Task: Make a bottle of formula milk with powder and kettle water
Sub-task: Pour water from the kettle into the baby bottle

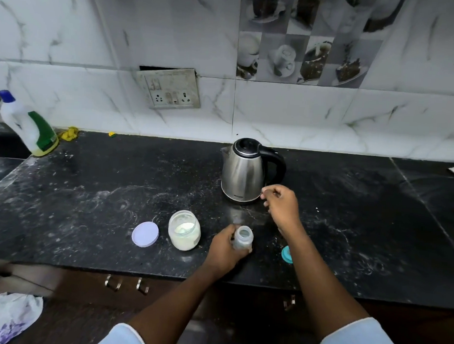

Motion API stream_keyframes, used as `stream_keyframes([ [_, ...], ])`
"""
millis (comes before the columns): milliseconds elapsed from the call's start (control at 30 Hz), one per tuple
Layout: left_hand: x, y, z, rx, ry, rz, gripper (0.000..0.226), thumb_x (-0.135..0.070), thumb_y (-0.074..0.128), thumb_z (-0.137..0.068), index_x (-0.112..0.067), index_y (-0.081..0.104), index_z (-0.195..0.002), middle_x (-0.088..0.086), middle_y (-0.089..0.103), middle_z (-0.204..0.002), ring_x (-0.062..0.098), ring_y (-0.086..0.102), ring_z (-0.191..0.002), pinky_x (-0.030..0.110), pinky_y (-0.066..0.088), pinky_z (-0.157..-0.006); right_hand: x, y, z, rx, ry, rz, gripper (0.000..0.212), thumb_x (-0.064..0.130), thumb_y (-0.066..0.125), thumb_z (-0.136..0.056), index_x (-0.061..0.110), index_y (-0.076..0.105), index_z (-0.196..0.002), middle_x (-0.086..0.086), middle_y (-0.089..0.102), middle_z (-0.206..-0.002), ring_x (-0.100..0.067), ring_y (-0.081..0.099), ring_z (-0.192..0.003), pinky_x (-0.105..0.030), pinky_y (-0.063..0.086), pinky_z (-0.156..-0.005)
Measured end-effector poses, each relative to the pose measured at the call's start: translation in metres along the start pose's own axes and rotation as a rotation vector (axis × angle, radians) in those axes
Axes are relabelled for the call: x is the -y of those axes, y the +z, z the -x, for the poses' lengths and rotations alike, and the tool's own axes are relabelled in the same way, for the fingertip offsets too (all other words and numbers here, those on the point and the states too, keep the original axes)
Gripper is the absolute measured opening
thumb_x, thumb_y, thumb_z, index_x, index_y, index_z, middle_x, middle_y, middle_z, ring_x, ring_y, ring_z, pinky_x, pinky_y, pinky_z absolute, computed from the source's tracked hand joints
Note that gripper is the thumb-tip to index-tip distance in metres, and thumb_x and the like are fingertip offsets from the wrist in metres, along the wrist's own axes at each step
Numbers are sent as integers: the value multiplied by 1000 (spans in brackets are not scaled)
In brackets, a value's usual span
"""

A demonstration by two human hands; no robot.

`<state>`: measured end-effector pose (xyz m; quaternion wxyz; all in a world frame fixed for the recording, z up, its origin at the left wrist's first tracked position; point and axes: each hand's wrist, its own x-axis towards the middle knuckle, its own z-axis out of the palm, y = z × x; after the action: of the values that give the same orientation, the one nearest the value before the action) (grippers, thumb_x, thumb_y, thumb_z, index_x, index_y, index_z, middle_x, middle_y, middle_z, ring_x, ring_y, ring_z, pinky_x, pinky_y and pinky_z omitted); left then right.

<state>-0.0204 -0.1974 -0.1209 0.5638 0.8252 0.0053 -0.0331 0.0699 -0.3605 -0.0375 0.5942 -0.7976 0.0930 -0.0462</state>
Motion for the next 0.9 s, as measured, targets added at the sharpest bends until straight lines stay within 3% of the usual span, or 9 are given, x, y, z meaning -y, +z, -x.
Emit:
stream_keyframes([
  [100,-1,-1,1,2,-5,5,44,-13,91,-72,-28,68,-107,-11,76,-103,-3,70,-92,13,51,-82,0,-13,-23,-158,-24,24,6,20,66,-97,20,72,-96,-1,73,-93,-15,67,-83,-30,49,-77],
  [200,-1,1,1,-1,2,-4,43,-15,91,-72,-27,68,-107,-11,76,-102,-1,70,-92,14,52,-82,6,-17,-52,-236,-57,0,22,27,68,-97,17,64,-115,-7,63,-119,-19,63,-103,-32,50,-92],
  [300,-2,2,1,0,2,-6,43,-15,91,-73,-27,69,-107,-11,76,-102,1,71,-93,17,54,-83,13,-14,-78,-254,-101,19,28,37,64,-98,20,62,-120,-1,57,-121,-24,58,-118,-46,44,-109],
  [367,-3,3,2,-5,-9,-2,43,-13,90,-74,-26,68,-108,-11,76,-102,1,71,-94,16,54,-83,18,-11,-94,-239,-111,42,29,39,58,-101,17,65,-119,-4,61,-119,-28,57,-120,-49,40,-112],
  [467,-3,4,4,-10,-14,-20,45,-10,89,-75,-26,68,-112,-13,76,-104,-3,70,-94,10,51,-80,26,-9,-110,-173,-120,31,35,41,50,-106,12,67,-97,-8,64,-99,-28,61,-100,-42,47,-94],
  [533,-3,6,5,-18,-16,-25,47,-9,89,-76,-26,67,-113,-15,75,-104,-5,69,-94,8,50,-78,29,-8,-115,-100,-100,10,44,41,45,-109,15,55,-75,-2,56,-76,-18,53,-74,-36,40,-71],
  [600,-3,6,5,-28,-13,-26,47,-9,89,-76,-28,66,-112,-15,75,-105,-5,69,-94,8,50,-80,29,-5,-118,-62,-74,30,50,39,44,-110,19,46,-64,4,49,-65,-16,47,-65,-36,35,-64],
  [733,-5,8,6,-35,-32,-22,49,-9,90,-75,-29,66,-112,-14,75,-106,-5,69,-95,9,50,-83,19,-3,-127,1,32,-126,47,38,46,-106,9,64,-73,-7,60,-58,-17,59,-48,-30,48,-55],
  [900,-8,9,5,-62,-73,10,50,-4,90,-72,-27,68,-111,-13,76,-104,2,71,-95,11,51,-82,12,4,-125,-2,124,-333,33,27,52,-99,10,58,-72,-3,47,-49,-18,44,-41,-29,35,-44],
])
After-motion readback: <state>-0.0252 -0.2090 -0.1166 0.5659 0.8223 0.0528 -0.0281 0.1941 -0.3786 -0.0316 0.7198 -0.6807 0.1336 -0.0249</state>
